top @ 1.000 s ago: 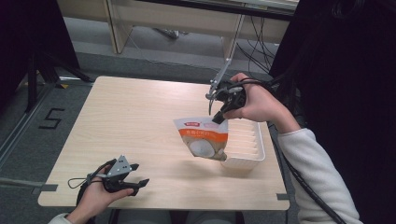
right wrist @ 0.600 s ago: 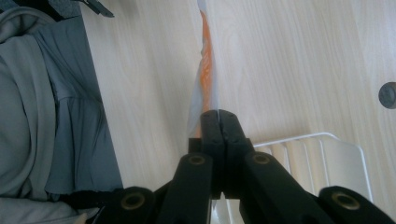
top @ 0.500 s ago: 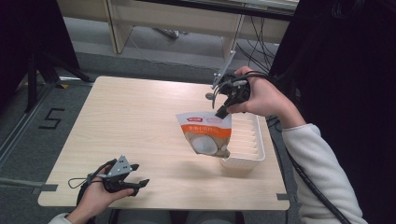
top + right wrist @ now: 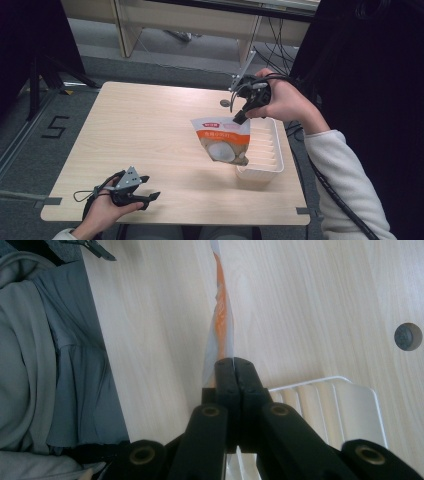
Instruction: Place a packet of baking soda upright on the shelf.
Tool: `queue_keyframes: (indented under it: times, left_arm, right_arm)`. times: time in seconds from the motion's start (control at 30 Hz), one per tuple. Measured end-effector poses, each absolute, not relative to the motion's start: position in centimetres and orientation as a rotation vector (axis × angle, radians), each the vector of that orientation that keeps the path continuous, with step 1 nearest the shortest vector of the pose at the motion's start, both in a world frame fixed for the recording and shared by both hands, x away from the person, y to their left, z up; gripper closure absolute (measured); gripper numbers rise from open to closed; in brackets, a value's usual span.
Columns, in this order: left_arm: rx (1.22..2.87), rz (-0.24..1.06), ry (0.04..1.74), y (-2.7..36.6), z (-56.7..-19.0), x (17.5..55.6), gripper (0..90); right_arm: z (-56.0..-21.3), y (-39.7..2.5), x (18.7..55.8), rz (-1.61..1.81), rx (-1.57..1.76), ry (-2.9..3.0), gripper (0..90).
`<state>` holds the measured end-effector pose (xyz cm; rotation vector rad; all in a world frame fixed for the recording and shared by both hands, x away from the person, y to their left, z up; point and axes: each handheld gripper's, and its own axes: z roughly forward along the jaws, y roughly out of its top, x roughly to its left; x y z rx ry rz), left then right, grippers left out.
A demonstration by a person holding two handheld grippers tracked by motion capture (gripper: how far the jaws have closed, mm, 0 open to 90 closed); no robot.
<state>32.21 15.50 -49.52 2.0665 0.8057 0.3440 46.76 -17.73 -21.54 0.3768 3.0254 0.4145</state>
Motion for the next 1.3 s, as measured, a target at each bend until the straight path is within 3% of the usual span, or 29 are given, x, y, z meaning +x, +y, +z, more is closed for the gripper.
queue_keyframes:
  times: [1.3]
  left_arm:
    - [2.015,0.329,0.832,15.4,-49.6,32.3,32.1]
  right_arm:
    - [-20.4,-22.1,47.4,0.399,0.459,3.011,90.0]
